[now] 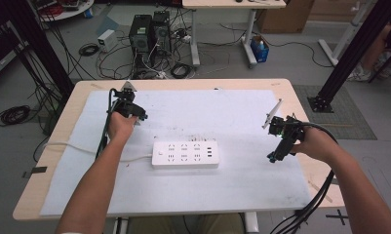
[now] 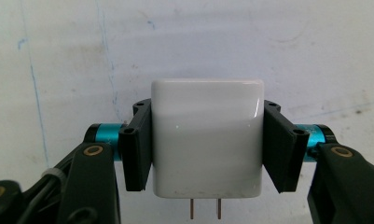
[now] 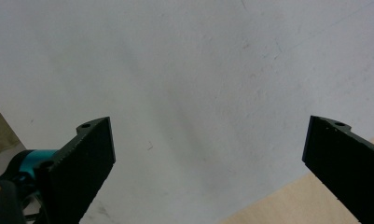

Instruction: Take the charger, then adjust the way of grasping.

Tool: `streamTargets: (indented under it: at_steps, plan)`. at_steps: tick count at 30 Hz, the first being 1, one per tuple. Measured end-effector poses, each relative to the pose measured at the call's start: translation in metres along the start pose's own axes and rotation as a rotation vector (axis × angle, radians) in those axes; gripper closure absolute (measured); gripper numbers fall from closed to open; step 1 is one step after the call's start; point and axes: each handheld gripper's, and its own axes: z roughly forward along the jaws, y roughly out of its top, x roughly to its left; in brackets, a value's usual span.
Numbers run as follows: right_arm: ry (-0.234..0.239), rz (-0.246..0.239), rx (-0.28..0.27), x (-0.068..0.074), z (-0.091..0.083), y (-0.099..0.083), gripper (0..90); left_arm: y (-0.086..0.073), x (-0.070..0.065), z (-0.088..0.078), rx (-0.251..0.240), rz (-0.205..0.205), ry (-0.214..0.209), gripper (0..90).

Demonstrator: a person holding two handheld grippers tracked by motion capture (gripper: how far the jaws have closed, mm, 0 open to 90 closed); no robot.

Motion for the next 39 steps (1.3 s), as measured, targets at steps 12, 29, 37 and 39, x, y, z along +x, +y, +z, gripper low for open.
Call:
streamTargets:
  at_steps: [12,29,37,39]
  plan:
    - [-0.006,-0.012,-0.007,0.006,-0.001,0.003,1.7,-0.01,-0.009,-0.048,-0.068,0.238,-0.065,42.6]
    - [-0.021,-0.026,-0.039,0.016,-0.006,0.011,4.7,-0.046,-0.04,-0.107,-0.18,0.64,-0.297,42.6]
    - [-0.017,-0.04,-0.048,0.018,-0.004,0.014,4.5,-0.056,-0.055,-0.121,-0.193,0.767,-0.338,42.6]
    - [-0.018,-0.041,-0.048,0.02,-0.004,0.014,4.5,-0.057,-0.059,-0.124,-0.198,0.784,-0.347,42.6]
